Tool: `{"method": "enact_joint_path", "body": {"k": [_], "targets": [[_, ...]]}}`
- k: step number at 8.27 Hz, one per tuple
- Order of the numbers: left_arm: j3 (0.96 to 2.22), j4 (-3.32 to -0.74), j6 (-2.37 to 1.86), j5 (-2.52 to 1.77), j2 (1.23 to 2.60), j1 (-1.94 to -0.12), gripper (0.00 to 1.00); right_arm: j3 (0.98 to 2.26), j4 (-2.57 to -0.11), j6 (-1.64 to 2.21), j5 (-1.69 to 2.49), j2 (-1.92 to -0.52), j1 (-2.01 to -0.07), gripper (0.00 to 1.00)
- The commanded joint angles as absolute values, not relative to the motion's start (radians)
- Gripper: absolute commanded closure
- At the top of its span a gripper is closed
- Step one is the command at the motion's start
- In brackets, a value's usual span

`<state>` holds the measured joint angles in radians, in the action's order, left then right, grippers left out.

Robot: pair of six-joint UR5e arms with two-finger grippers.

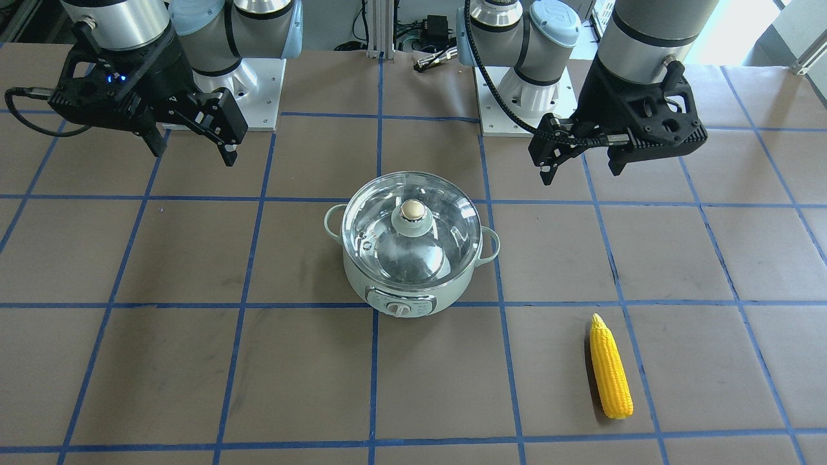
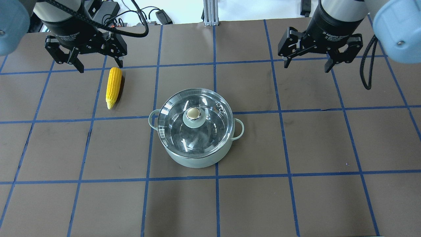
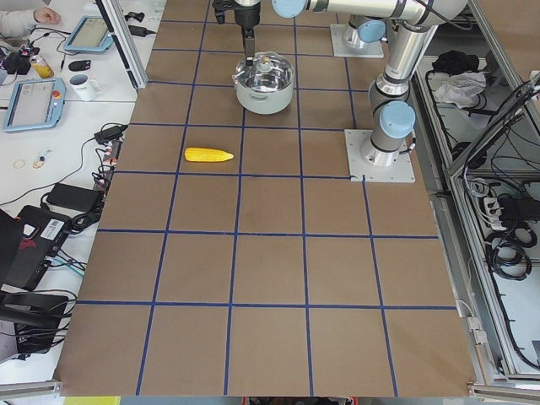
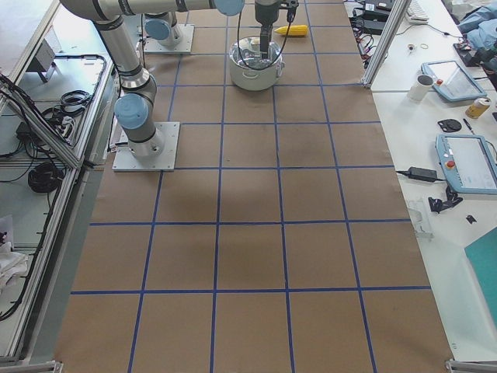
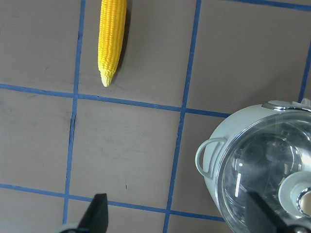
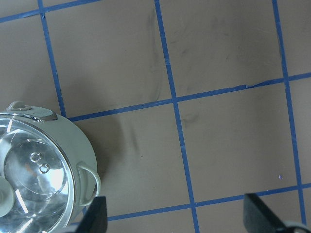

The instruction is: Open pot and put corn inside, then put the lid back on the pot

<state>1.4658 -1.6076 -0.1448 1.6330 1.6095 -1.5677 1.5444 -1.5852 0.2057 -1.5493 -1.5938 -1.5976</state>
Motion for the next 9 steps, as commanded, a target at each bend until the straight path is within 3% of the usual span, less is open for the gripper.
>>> {"method": "enact_joint_path", "body": {"k": [1,4,9], "targets": [[1.466,-1.609,-0.131,1.637,1.612,-1.568,0.0,1.545,-1.585,0.206,-1.549,-1.594,-1.598,0.0],[1.465,-1.592,0.074,1.638,1.629,-1.53,0.0,1.545,-1.585,0.206,-1.548,-1.595,-1.598,0.0],[1.466,-1.373,0.183,1.629,1.83,-1.384,0.0,1.545,-1.585,0.206,-1.529,-1.594,-1.598,0.0]]}}
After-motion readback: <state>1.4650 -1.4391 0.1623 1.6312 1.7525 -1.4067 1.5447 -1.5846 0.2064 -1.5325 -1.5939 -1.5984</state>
